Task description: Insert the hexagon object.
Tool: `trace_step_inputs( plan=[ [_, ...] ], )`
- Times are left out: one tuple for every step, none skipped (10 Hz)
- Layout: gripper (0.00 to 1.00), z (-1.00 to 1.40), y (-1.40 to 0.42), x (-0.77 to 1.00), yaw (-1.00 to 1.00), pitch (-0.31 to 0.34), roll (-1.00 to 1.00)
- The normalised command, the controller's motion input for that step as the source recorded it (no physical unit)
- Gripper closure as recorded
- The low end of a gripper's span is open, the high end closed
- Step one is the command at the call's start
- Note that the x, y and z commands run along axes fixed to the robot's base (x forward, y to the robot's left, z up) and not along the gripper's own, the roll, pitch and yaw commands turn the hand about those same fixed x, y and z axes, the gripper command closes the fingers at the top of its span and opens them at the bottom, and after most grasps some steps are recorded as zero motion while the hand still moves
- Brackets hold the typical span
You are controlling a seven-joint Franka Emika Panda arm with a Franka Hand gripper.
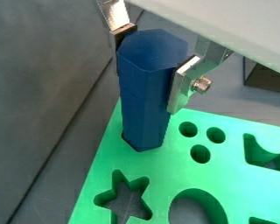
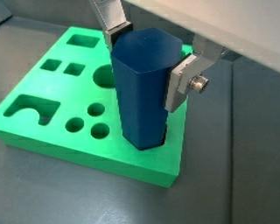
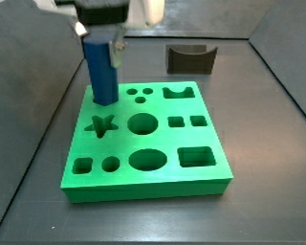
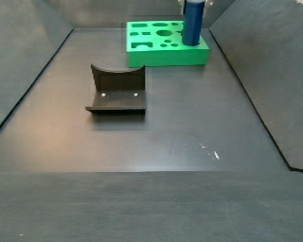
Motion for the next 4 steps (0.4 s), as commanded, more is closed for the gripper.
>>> trace_step_inputs(
  plan=[
    [1.0,-0.31,0.0,0.25,-0.01,0.041,0.07],
    [1.0,-0.12,0.0,0.11,-0.02,0.01,0.0],
    [1.0,0.0,0.01,0.04,-0.04,0.0,-0.04],
    [1.0,0.0,0.0,0.0,0.0,0.0,0.0]
  ],
)
